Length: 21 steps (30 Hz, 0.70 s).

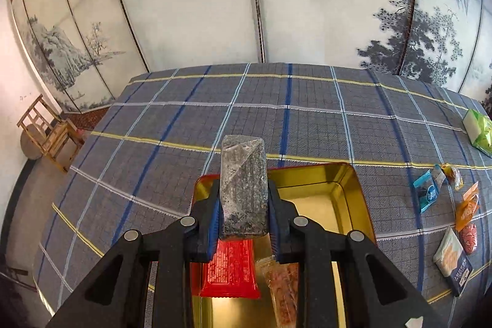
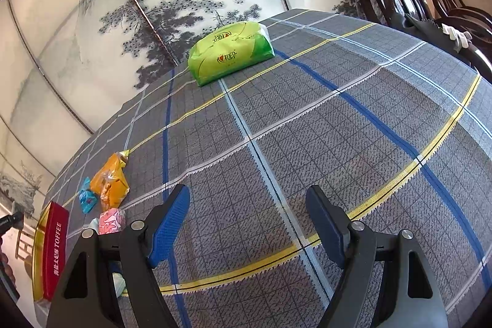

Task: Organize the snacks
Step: 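Carry the seaweed bar into the tin and open the left gripper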

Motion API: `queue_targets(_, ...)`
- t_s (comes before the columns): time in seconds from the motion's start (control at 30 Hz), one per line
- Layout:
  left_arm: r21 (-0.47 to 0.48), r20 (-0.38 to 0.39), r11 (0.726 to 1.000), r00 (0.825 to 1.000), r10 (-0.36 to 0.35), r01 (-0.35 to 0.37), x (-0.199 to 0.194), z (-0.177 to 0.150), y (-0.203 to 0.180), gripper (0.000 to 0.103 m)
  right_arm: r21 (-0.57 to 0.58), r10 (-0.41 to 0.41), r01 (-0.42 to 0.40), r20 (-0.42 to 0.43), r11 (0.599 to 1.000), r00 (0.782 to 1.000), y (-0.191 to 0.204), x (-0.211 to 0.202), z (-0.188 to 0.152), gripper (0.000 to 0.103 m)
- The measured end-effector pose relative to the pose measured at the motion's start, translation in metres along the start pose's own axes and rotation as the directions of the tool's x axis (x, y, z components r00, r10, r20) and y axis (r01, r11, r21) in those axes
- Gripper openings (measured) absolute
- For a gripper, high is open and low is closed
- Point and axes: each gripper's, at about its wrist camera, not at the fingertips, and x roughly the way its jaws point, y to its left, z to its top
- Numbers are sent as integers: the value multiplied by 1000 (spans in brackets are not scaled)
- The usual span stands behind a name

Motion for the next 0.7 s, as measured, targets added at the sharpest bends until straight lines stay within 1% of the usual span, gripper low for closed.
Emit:
queue_targets(0.17,-46,-36,999,999,-26,24,7,-15,13,23,-6,-4,4,-3,1000,1000,4,2,-1,78)
queue_targets(0.4,-46,-36,998,998,-45,43,6,-22,11,23,-6,-5,5,-3,1000,1000,4,2,-1,78)
queue_targets(0.43,-45,-35,998,998,-48,46,7,-21,11,22,-7,-6,6,-4,1000,1000,5,2,-1,78)
queue_targets(0.47,-39,-30,998,998,-49,48,7,-21,10,15,-10,-8,8,-5,1000,1000,6,2,-1,78)
queue_targets(0.5,-30,-21,998,998,-52,51,7,-19,9,14,-9,-6,6,-5,1000,1000,5,2,-1,79)
queue_targets(0.6,-19,-25,998,998,-53,53,14,-17,9,10,-11,-10,10,-5,1000,1000,6,3,-2,79)
queue_targets(0.7,-55,-25,997,998,-64,62,19,-14,17,9,-9,-7,7,-5,1000,1000,6,3,-2,79)
